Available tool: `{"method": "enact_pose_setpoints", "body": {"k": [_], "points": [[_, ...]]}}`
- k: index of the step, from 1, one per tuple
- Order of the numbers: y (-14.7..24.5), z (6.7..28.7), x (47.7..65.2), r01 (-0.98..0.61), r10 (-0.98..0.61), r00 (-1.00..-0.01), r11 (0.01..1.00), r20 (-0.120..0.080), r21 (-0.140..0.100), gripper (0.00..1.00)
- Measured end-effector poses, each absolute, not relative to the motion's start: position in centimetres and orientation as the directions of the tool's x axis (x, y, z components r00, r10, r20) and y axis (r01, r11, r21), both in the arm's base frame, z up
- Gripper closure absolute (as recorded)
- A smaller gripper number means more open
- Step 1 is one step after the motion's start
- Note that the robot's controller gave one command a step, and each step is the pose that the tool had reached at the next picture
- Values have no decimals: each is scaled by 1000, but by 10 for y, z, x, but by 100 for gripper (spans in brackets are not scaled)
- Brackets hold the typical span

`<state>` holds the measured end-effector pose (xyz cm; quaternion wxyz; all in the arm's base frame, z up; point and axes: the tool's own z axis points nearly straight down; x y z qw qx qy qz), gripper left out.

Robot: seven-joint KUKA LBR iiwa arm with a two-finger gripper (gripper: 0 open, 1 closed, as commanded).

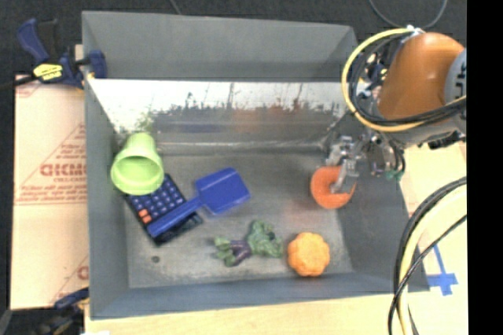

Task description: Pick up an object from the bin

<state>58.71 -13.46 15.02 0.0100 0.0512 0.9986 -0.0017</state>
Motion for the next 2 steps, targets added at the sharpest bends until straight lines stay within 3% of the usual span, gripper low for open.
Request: {"method": "enact_pose_setpoints", "body": {"k": [2], "points": [[-135, 186, 589, 102, 102, -994, 995, -30, -4, 100]]}}
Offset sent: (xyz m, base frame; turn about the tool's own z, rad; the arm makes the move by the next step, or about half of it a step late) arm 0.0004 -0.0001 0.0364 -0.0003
